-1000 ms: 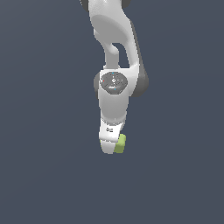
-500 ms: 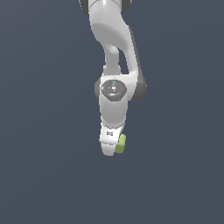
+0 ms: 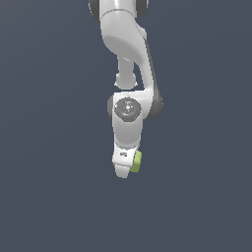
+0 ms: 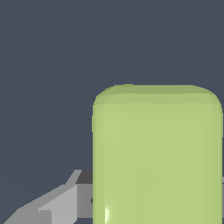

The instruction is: Pick up the object and move it to a goal position.

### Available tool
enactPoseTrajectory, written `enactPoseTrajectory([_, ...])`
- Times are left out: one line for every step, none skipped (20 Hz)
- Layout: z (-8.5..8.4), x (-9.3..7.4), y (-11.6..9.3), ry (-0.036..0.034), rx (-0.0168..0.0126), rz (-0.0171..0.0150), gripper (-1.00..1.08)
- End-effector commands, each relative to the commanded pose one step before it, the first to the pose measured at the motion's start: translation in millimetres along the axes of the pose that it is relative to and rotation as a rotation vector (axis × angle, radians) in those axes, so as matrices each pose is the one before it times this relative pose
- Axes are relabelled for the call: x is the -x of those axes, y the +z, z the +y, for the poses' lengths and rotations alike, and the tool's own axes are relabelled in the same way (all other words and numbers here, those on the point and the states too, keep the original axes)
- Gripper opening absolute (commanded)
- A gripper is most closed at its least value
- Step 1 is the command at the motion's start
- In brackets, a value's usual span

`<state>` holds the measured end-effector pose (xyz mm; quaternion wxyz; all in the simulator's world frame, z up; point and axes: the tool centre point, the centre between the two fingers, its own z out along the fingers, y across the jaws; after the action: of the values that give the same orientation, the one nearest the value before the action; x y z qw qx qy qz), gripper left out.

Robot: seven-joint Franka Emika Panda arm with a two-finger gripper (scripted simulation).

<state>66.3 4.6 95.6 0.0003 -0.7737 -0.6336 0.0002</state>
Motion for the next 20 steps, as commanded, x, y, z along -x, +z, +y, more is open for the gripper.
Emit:
enactPoseTrajectory([0.41, -0.14, -0.14, -0.00010, 0.00063, 0.00009, -1.00])
enactPoseTrajectory([0.00, 0.00, 0.00, 0.00000, 0.00000, 0.00000, -1.00])
enactPoseTrajectory([0.00, 0.00, 0.00, 0.00000, 0.00000, 0.00000, -1.00])
enactPoseTrajectory([0.00, 0.00, 0.00, 0.00000, 0.00000, 0.00000, -1.00])
enactPoseTrajectory([0.00, 0.00, 0.00, 0.00000, 0.00000, 0.00000, -1.00])
enactPoseTrajectory([0.00, 0.00, 0.00, 0.00000, 0.00000, 0.00000, -1.00])
enactPoseTrajectory([0.00, 0.00, 0.00, 0.00000, 0.00000, 0.00000, -1.00])
enactPoseTrajectory([0.00, 0.00, 0.00, 0.00000, 0.00000, 0.00000, -1.00])
enactPoseTrajectory([0.00, 0.00, 0.00, 0.00000, 0.00000, 0.00000, -1.00])
enactPoseTrajectory([-0.18, 0.16, 0.29, 0.00022, -0.00053, -0.00038, -1.00])
enactPoseTrajectory([-0.14, -0.01, -0.02, 0.00000, 0.00000, 0.00000, -1.00])
enactPoseTrajectory([-0.43, -0.04, -0.06, 0.00000, 0.00000, 0.00000, -1.00])
enactPoseTrajectory([-0.71, -0.07, -0.10, 0.00000, 0.00000, 0.00000, -1.00])
enactPoseTrajectory([-1.00, -0.09, -0.14, 0.00000, 0.00000, 0.00000, -1.00])
enactPoseTrajectory([-1.30, -0.12, -0.18, 0.00000, 0.00000, 0.00000, -1.00])
enactPoseTrajectory([-1.59, -0.15, -0.22, 0.00000, 0.00000, 0.00000, -1.00])
enactPoseTrajectory([-1.89, -0.18, -0.26, 0.00000, 0.00000, 0.00000, -1.00])
enactPoseTrajectory([-2.20, -0.20, -0.31, 0.00000, 0.00000, 0.00000, -1.00])
enactPoseTrajectory([-2.51, -0.23, -0.35, 0.00000, 0.00000, 0.00000, -1.00])
enactPoseTrajectory([-2.83, -0.27, -0.40, 0.00000, 0.00000, 0.00000, -1.00])
